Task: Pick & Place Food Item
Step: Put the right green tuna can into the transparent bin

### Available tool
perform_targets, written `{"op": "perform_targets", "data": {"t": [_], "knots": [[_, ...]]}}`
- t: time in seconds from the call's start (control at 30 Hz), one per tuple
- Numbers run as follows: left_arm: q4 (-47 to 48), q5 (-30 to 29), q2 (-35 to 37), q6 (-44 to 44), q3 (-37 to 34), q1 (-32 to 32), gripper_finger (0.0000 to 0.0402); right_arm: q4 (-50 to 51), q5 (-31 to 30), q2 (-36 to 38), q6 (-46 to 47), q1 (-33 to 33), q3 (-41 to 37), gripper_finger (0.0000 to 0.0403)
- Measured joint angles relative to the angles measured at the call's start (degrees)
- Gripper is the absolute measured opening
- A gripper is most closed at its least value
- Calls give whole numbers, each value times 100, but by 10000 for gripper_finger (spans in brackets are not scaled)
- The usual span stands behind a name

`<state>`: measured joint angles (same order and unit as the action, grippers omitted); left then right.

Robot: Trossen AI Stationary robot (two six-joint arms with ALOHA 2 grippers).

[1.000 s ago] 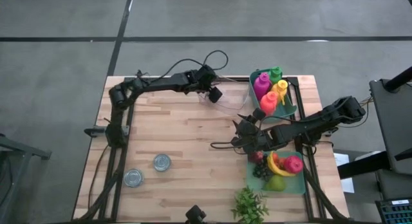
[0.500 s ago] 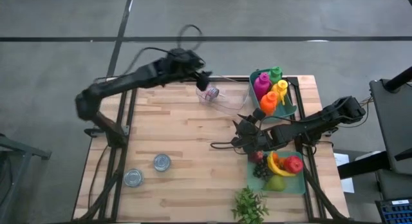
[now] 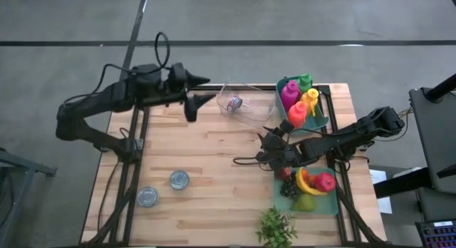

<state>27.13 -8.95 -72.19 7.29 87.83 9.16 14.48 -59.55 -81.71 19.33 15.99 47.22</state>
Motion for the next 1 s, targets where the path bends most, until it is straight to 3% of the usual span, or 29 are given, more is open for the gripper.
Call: {"op": "perform_targets", "data": {"t": [0.23, 0.53, 0.77, 1.0], "knots": [[1077, 0, -8, 197, 0, -697, 289, -2, 0, 0, 0, 0, 0, 157], [2670, -46, 3, 1969, -526, -1541, 289, -2, 0, 0, 0, 2, 0, 157], [2694, -49, 3, 3123, -1842, -1980, 289, -2, -2, 0, 0, 1, 0, 157], [2142, -44, 5, 4070, -2907, -2006, 289, -2, -2, 0, 0, 2, 0, 157]]}}
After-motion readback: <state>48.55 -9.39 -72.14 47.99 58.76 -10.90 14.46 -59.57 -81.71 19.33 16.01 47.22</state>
